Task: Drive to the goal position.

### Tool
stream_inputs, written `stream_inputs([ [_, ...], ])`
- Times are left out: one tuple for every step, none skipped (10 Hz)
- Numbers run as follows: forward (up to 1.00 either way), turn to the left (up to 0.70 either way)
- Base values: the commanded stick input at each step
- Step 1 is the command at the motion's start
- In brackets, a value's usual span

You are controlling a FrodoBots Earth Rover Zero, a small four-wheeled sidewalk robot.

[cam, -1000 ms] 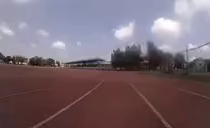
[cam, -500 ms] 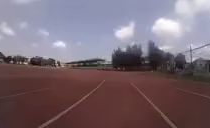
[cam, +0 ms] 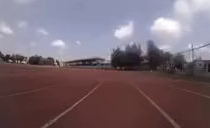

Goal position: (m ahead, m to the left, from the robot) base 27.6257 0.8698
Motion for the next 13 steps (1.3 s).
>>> stream_inputs([
  [0.70, 0.00],
  [0.70, 0.00],
  [0.70, 0.00],
  [0.70, -0.04],
  [0.70, -0.24],
  [0.70, -0.35],
  [0.70, -0.35],
  [0.70, -0.35],
  [0.70, -0.35],
  [0.70, -0.35],
  [0.70, -0.35],
  [0.70, -0.35],
  [0.70, 0.00],
])
